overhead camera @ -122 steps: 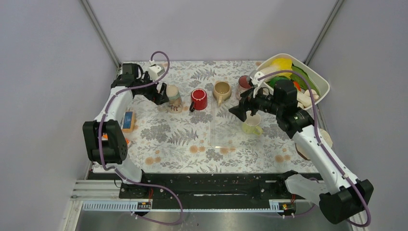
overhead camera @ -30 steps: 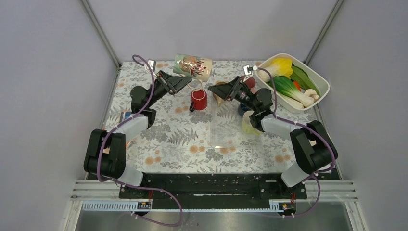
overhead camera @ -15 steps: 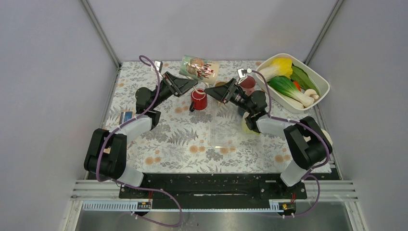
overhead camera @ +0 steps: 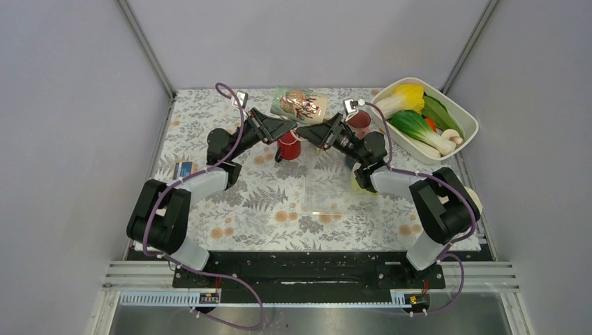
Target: Turn the mug right side up
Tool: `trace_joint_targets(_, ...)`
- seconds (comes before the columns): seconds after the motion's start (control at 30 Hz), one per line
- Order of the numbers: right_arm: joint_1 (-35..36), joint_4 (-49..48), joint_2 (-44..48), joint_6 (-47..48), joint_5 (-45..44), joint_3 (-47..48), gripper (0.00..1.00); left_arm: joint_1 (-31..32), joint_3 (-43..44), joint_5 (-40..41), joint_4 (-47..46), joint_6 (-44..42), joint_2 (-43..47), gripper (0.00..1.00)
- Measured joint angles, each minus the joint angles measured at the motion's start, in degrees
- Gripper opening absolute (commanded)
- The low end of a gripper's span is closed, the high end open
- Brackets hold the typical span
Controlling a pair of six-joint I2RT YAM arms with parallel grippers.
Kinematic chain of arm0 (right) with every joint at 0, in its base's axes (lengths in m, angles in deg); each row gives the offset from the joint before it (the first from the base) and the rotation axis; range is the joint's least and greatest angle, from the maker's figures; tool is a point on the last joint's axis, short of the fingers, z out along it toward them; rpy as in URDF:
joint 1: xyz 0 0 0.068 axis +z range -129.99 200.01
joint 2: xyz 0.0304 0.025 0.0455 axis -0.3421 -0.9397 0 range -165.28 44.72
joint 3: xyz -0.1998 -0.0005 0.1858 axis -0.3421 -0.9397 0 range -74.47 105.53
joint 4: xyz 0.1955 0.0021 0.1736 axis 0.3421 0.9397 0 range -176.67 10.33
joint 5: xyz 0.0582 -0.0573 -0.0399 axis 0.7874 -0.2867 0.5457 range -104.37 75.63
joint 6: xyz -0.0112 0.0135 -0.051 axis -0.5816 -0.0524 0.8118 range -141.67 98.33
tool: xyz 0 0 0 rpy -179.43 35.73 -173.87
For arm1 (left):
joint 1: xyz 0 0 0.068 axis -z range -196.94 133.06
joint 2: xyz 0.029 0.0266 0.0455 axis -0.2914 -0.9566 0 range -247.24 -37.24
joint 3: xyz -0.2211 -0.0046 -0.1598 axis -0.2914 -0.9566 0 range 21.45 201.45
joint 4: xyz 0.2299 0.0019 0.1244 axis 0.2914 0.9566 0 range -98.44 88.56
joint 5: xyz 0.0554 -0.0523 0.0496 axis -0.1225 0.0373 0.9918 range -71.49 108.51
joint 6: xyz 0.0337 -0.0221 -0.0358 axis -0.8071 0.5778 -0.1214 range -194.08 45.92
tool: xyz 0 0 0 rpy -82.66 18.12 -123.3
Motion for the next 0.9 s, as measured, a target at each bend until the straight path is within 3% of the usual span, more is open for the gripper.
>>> trace_joint_targets(0.67, -4.20, 0.39, 0.13, -3.98, 0.24, -0.46, 0.45, 2.36, -0.02, 1.38, 1.27, -5.70, -0.09, 0.00)
trace_joint_targets(0.9, -4.28, 0.37, 0.31, -7.04, 0.50, -0.46, 0.23, 2.78, -0.02, 2.56, 1.68, -7.54, -0.22, 0.00)
